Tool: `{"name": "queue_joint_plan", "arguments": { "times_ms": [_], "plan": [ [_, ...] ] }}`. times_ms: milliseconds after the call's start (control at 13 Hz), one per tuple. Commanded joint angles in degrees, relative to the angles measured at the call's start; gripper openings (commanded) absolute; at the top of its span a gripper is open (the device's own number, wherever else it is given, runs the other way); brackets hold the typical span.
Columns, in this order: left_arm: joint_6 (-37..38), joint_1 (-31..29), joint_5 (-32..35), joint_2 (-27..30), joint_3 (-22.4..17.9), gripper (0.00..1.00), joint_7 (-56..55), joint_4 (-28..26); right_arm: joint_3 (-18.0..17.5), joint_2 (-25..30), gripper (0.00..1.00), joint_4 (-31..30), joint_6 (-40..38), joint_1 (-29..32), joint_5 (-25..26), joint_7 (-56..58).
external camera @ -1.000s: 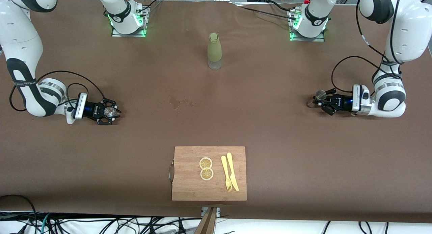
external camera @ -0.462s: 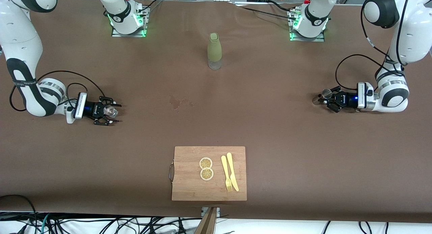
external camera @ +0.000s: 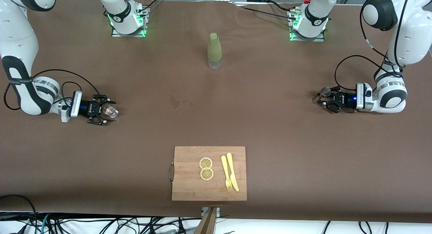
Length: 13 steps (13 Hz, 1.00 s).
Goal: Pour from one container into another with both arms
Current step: 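Lower the glass with the right gripper while the left gripper lowers the jigger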
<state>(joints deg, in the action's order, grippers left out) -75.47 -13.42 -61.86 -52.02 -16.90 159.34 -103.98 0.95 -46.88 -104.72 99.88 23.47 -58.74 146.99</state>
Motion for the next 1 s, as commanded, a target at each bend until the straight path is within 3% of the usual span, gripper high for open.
{"name": "queue_joint_plan", "arguments": {
  "times_ms": [0, 308, 923],
  "plan": [
    [1.2, 0.0, 3.1, -1.4, -0.7, 1.00, 8.8, 3.6, 2.3, 3.6, 0.99, -0.4, 0.1, 0.8, 3.7, -1.4],
    [1.5, 0.1, 6.7, -0.3, -0.7, 1.00, -1.6, 11.3, 5.5, 8.6, 0.99, -1.6, 0.2, 0.7, 7.6, -7.4],
    [-0.8, 4.6, 14.8, 11.0, -0.1, 1.00, -36.6, 15.2, 5.7, 18.1, 0.99, -1.9, 1.8, -2.2, 17.4, -32.4]
  ]
}}
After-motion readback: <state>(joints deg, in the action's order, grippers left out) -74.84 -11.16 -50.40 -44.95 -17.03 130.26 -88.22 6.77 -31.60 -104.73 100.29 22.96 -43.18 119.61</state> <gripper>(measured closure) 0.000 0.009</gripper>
